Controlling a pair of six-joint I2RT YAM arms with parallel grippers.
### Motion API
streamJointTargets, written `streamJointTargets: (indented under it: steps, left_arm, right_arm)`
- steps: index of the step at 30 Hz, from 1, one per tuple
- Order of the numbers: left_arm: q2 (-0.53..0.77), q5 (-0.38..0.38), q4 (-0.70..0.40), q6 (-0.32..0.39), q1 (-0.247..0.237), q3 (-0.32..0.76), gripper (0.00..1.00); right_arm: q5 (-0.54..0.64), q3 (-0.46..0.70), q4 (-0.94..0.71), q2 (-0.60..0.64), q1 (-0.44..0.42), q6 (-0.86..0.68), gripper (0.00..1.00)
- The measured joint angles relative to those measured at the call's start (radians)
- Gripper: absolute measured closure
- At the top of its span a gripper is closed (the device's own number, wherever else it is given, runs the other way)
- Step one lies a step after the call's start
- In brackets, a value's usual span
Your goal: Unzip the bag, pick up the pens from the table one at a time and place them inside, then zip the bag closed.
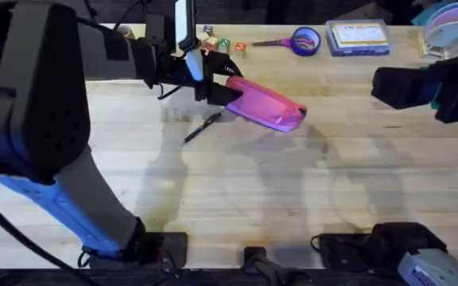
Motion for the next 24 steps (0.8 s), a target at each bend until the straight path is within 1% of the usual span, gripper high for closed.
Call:
streamJointTargets:
  steps: [1, 3, 5, 6, 10, 13, 14, 18, 21, 24]
  left_arm:
    - [0.000, -0.001, 0.000, -0.002, 0.000, 0.001, 0.623]
    - [0.000, -0.004, -0.001, -0.003, 0.002, 0.002, 0.793]
    - [0.001, -0.008, -0.006, -0.001, 0.001, 0.002, 0.929]
    - [0.002, -0.008, -0.006, -0.003, 0.000, 0.002, 0.947]
    - [0.002, -0.010, -0.006, -0.004, -0.001, 0.002, 0.956]
    - [0.002, -0.010, -0.006, -0.004, 0.000, 0.002, 0.956]
    - [0.002, -0.010, -0.006, -0.004, -0.001, 0.002, 0.956]
    - [0.002, -0.010, -0.006, -0.004, 0.000, 0.002, 0.956]
    - [0.002, -0.010, -0.005, -0.004, 0.000, 0.002, 0.956]
    - [0.002, -0.010, -0.003, -0.004, 0.000, 0.002, 0.956]
  right_arm:
    - [0.000, 0.000, -0.001, 0.000, 0.000, 0.000, 0.003]
    - [0.000, 0.000, -0.001, 0.000, 0.000, 0.000, 0.003]
    - [0.000, 0.000, -0.001, 0.000, 0.000, 0.000, 0.003]
    - [0.000, 0.000, -0.001, 0.000, 0.000, 0.000, 0.003]
    - [-0.004, 0.000, -0.001, 0.000, 0.000, 0.000, 0.003]
    - [-0.048, 0.000, -0.003, 0.000, 0.000, 0.002, 0.003]
    - [-0.103, 0.000, -0.005, 0.005, 0.000, 0.027, 0.003]
    - [-0.183, 0.000, -0.034, 0.046, 0.000, 0.100, 0.004]
    - [-0.218, 0.000, -0.064, 0.087, 0.001, 0.185, 0.004]
    - [-0.232, 0.000, -0.078, 0.103, 0.007, 0.288, 0.004]
